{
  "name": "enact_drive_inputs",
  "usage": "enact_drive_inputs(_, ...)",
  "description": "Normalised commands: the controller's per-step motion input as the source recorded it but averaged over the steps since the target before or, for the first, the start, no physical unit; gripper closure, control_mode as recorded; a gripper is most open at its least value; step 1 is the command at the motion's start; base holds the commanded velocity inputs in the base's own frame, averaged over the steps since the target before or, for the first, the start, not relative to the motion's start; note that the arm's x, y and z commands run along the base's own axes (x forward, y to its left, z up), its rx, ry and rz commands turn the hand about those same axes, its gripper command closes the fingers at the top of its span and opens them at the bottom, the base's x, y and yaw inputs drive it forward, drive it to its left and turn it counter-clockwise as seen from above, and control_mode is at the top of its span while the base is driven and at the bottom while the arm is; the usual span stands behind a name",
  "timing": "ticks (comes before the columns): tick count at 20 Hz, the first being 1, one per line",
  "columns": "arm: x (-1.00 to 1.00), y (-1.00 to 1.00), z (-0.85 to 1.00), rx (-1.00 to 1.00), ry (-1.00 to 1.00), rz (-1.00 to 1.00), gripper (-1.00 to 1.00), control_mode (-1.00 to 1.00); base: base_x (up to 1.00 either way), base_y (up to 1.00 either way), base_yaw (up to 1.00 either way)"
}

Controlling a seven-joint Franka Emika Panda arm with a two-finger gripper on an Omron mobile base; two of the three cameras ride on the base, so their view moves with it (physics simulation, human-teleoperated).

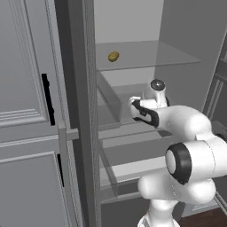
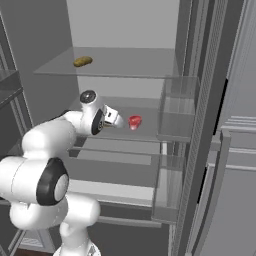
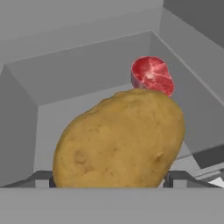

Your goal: Place one potato and one steak in each tupperware on the nearby counter, to pack two identical lunches.

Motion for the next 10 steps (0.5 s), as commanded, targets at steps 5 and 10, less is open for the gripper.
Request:
enact_drive_inputs(5, -1.0, -0.18, 0.84, 0.0, -0.03, 0.0, 1.0, -1.0, 0.0, 0.0, 0.0)
enact_drive_inputs(10, -1.0, -0.13, 0.46, 0.0, -0.09, 0.0, 1.0, -1.0, 0.0, 0.0, 0.0)
